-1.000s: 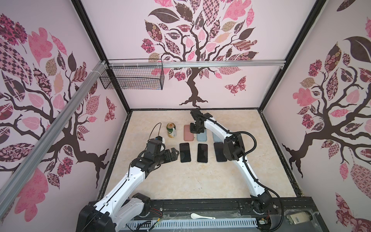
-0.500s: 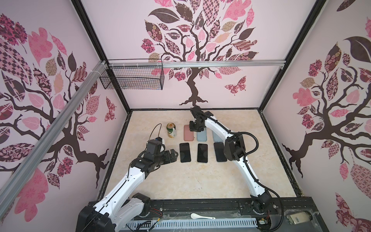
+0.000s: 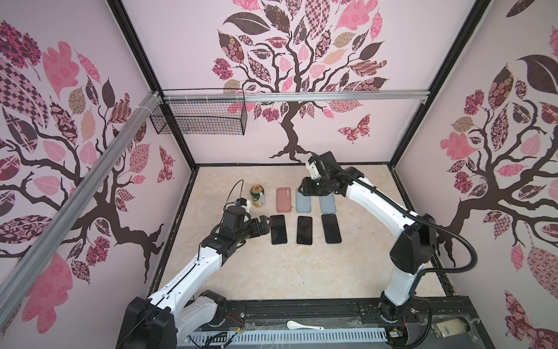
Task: Take the phone out of the phone case
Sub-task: Place the phone case at the top-center of the table, then rotate the phone at the center of the table.
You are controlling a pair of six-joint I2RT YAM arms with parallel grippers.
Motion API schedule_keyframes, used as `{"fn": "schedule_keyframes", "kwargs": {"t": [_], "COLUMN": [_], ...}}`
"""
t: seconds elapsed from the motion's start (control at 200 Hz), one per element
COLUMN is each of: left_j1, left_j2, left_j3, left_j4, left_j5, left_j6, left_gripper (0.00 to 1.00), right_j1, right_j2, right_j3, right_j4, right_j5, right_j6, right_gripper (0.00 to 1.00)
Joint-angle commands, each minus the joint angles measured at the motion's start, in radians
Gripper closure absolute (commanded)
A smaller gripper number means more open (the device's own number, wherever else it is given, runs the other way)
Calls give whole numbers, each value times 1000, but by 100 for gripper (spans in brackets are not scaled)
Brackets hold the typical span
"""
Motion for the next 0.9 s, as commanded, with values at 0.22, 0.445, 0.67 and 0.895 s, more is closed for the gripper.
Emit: {"fn": "schedule_keyframes", "kwargs": {"t": [0.22,0.445,0.67,0.895], "left_j1": [12,8,-7,-21], "left_j2": [165,277,436,491], "left_j3": [-37,-14,62,75], "left_j4": [249,263,202,241], "left_j5": [-5,31,48,62], "left_j6": [14,-1,-33,-54], "left_gripper": [9,10,10,10], "right_j1": [-4,-5,-4,-4], "right_j2": [-469,-613,-707,-698], "right_j3": [-431,-533,-606,-614], "right_j4": [207,168,195,202], "right_j5": [46,106,127,100], "right_j6": [-11,-2,14,28], "right_gripper": [47,47,44,44]}}
